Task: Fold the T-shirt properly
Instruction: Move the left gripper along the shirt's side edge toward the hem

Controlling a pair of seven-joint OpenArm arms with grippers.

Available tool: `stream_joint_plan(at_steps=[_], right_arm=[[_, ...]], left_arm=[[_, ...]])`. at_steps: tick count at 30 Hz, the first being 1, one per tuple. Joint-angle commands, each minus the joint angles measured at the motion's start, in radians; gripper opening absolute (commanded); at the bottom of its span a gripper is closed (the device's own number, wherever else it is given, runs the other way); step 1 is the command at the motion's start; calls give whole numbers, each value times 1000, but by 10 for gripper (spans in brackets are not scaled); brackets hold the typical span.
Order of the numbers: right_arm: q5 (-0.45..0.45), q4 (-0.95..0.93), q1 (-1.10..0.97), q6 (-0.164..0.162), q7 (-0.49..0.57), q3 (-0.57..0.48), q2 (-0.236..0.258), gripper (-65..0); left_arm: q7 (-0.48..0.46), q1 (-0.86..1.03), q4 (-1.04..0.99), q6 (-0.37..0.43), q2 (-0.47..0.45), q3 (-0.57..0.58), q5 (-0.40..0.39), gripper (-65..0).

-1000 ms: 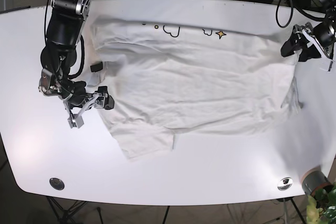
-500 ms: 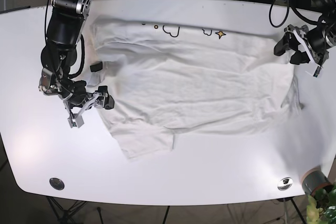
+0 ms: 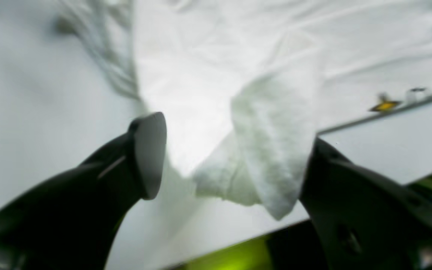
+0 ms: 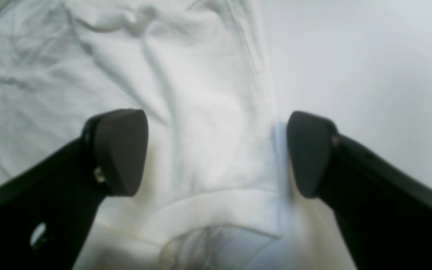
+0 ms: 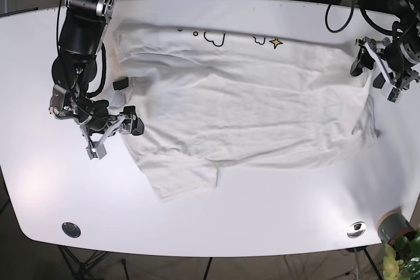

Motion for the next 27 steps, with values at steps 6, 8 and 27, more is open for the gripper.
stream_joint_plan(at_steps=[6, 8, 27], right_arm=[[-4, 15, 17, -3, -7, 2, 7, -97], [-4, 15, 17, -3, -7, 2, 7, -97], [-2, 14, 17, -3, -8, 5, 10, -97]], left_arm=[[56, 8, -176, -1, 34, -40, -379, -274], [56, 26, -185, -1, 43, -45, -433, -274], [56, -12, -116, -1, 129, -46, -566, -272]])
